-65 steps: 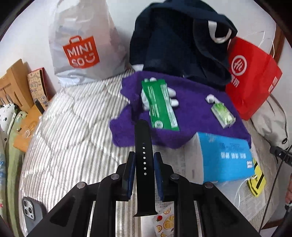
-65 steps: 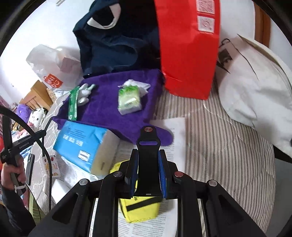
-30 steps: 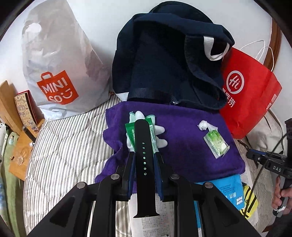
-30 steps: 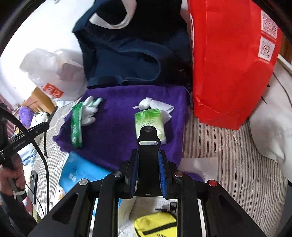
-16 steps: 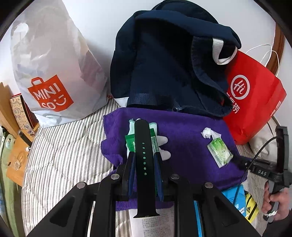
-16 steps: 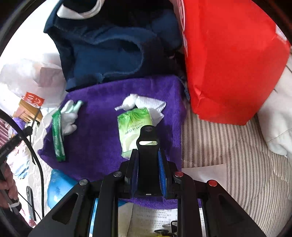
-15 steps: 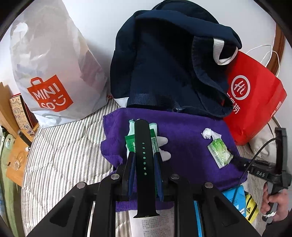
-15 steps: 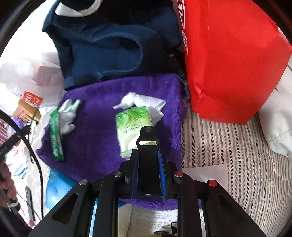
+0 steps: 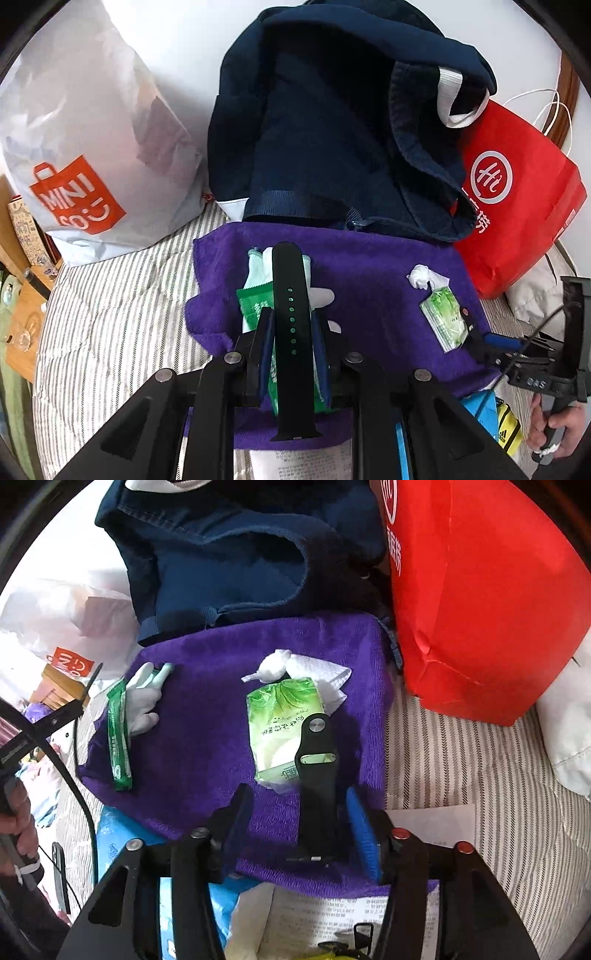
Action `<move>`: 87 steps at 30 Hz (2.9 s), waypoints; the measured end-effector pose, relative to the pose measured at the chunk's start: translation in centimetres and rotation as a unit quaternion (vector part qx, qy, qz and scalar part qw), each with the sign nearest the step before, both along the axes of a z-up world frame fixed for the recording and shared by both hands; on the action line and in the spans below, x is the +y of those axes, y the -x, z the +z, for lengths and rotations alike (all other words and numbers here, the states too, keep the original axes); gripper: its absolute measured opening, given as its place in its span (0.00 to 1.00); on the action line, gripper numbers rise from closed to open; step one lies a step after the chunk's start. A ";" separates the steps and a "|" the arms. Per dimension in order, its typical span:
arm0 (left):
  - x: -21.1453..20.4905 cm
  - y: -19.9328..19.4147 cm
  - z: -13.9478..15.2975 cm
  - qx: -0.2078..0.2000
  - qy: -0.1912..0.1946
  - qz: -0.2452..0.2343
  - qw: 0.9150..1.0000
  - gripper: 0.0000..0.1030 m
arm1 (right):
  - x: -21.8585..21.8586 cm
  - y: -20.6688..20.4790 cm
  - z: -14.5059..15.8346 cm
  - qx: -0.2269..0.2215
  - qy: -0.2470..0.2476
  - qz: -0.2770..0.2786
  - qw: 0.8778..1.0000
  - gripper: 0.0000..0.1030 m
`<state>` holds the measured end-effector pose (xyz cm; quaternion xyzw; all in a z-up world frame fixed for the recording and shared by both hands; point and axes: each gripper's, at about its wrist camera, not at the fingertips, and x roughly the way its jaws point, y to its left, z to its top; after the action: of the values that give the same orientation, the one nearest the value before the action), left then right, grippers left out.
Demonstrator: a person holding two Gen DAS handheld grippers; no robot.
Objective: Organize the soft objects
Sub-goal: 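Carry the black watch band onto the purple towel with the left tool, then open the left tool over the towel while the right tool returns to the yellow pouch, then grasp the yellow adidas pouch with the right tool while the left grasps the lemon-print sachet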
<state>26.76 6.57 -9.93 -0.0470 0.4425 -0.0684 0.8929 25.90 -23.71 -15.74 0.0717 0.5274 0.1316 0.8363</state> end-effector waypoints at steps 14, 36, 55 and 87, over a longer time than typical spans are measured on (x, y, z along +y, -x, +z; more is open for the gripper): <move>0.6 -2.1 -2.4 0.018 0.004 0.014 1.000 0.19 | -2.2 3.3 2.8 -0.025 -0.005 -0.009 1.000 0.58; 0.9 -0.1 -2.8 0.048 0.009 0.040 0.998 0.47 | -6.5 8.8 2.7 -0.015 -0.002 -0.012 1.000 0.64; 0.4 9.3 -1.4 0.048 -0.012 0.019 0.999 0.53 | -2.7 14.7 -4.4 0.007 0.099 0.101 0.990 0.84; -3.6 19.8 -8.6 0.080 -0.083 -0.046 0.992 0.82 | -4.9 16.7 -0.8 -0.024 0.060 0.053 0.997 0.70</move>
<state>6.96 2.99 -18.52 0.0423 0.5179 -0.0684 0.8516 9.18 -28.59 -16.56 -0.0096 0.5168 0.1456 0.8436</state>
